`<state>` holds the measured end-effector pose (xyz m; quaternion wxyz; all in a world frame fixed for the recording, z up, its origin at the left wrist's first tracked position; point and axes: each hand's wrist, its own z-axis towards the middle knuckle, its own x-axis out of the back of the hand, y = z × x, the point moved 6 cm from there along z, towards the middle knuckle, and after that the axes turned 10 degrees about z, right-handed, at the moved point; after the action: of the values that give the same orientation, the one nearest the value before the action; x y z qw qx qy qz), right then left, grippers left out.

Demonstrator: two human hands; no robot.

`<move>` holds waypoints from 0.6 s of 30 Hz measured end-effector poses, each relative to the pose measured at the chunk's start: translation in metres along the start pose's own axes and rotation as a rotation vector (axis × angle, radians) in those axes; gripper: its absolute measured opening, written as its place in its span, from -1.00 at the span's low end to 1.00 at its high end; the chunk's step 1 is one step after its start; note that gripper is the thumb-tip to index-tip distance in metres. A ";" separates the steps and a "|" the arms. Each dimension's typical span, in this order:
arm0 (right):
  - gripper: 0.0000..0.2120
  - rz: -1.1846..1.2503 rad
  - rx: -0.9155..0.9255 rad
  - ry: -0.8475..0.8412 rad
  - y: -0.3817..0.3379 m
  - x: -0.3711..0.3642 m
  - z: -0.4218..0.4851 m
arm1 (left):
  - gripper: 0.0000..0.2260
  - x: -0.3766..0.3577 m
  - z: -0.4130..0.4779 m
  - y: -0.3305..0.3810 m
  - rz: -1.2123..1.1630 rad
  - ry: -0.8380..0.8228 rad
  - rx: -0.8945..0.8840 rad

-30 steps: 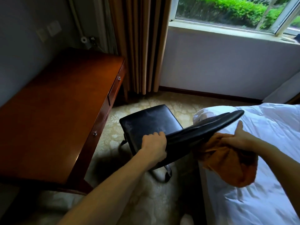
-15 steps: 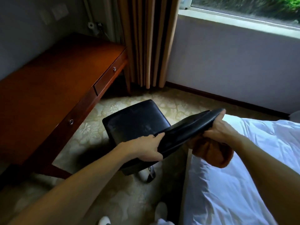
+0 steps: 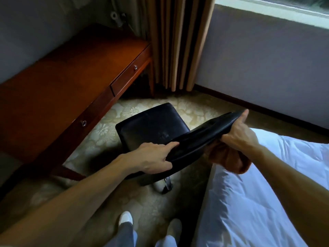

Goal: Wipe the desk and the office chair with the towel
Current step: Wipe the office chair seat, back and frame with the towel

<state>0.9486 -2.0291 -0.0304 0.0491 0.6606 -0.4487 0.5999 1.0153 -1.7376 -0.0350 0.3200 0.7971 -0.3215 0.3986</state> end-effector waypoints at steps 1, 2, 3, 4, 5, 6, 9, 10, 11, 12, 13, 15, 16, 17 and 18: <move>0.19 -0.006 0.004 -0.010 -0.004 -0.001 0.005 | -0.25 0.000 0.000 -0.001 -0.006 0.010 0.005; 0.20 -0.015 0.003 -0.012 -0.005 -0.002 0.009 | -0.26 -0.001 0.000 -0.002 -0.003 0.021 0.011; 0.20 -0.019 -0.002 -0.001 -0.005 -0.001 0.011 | -0.27 -0.002 0.001 -0.002 0.013 0.032 0.012; 0.19 -0.014 -0.002 0.013 -0.010 -0.004 0.013 | -0.27 -0.003 0.000 -0.006 0.027 0.041 0.021; 0.19 -0.005 0.007 0.032 -0.014 -0.007 0.014 | -0.28 -0.004 -0.001 -0.012 0.029 0.052 0.037; 0.18 0.006 0.027 0.044 -0.023 -0.012 0.017 | -0.28 -0.004 -0.002 -0.021 0.021 0.073 0.063; 0.16 0.050 0.049 0.033 -0.049 -0.025 0.026 | -0.27 -0.001 -0.008 -0.048 0.032 0.115 0.118; 0.16 0.060 0.072 0.015 -0.059 -0.030 0.030 | -0.27 -0.001 -0.009 -0.056 0.034 0.125 0.134; 0.15 0.064 0.097 0.003 -0.069 -0.034 0.035 | -0.26 0.001 -0.011 -0.064 0.039 0.139 0.153; 0.15 0.057 0.126 -0.005 -0.083 -0.038 0.041 | -0.26 0.004 -0.013 -0.073 0.039 0.151 0.174; 0.13 0.055 0.149 -0.009 -0.095 -0.041 0.046 | -0.25 0.009 -0.014 -0.081 0.038 0.161 0.188; 0.04 0.057 0.210 -0.021 -0.123 -0.052 0.058 | -0.26 0.021 -0.021 -0.105 0.047 0.192 0.218; -0.03 0.054 0.251 -0.040 -0.142 -0.061 0.065 | -0.27 0.025 -0.028 -0.123 0.056 0.206 0.240; -0.12 0.044 0.267 -0.051 -0.152 -0.065 0.068 | -0.28 0.028 -0.032 -0.135 0.062 0.208 0.248; -0.19 0.027 0.282 -0.051 -0.165 -0.072 0.072 | -0.29 0.028 -0.038 -0.152 0.064 0.203 0.263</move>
<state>1.1191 -1.9363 -0.0320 -0.0638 0.6701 -0.3696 0.6406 1.1288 -1.6264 -0.0314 0.2310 0.7771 -0.2577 0.5258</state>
